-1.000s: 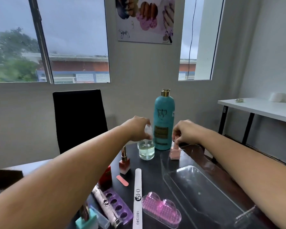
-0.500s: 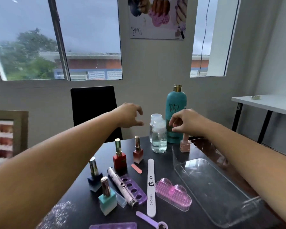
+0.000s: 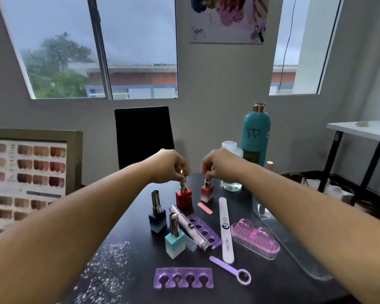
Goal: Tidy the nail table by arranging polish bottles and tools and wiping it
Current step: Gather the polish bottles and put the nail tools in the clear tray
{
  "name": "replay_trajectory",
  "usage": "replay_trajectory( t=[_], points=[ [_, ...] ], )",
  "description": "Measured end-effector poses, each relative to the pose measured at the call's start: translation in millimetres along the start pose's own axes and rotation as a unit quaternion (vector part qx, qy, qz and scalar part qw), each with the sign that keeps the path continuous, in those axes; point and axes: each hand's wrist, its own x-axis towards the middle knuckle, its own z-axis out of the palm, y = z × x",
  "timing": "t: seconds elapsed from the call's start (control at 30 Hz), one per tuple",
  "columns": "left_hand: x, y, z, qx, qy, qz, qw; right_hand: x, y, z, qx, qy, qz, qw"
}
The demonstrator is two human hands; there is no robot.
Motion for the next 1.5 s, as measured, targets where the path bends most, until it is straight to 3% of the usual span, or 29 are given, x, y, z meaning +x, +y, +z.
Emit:
replay_trajectory(
  t=[0.93, 1.17, 1.5],
  points=[
    [108, 31, 30, -0.002, 0.06, 0.023, 0.998, -26, 99, -31, -0.013, 0.013, 0.096, 0.995],
    [78, 24, 3, 0.013, 0.061, 0.019, 0.998, -34, 78, -46, -0.024, 0.074, 0.064, 0.995],
    [-17, -21, -26, -0.043, 0.058, -0.013, 0.997, -51, -25, -40, 0.1, 0.014, -0.044, 0.994]
  ],
)
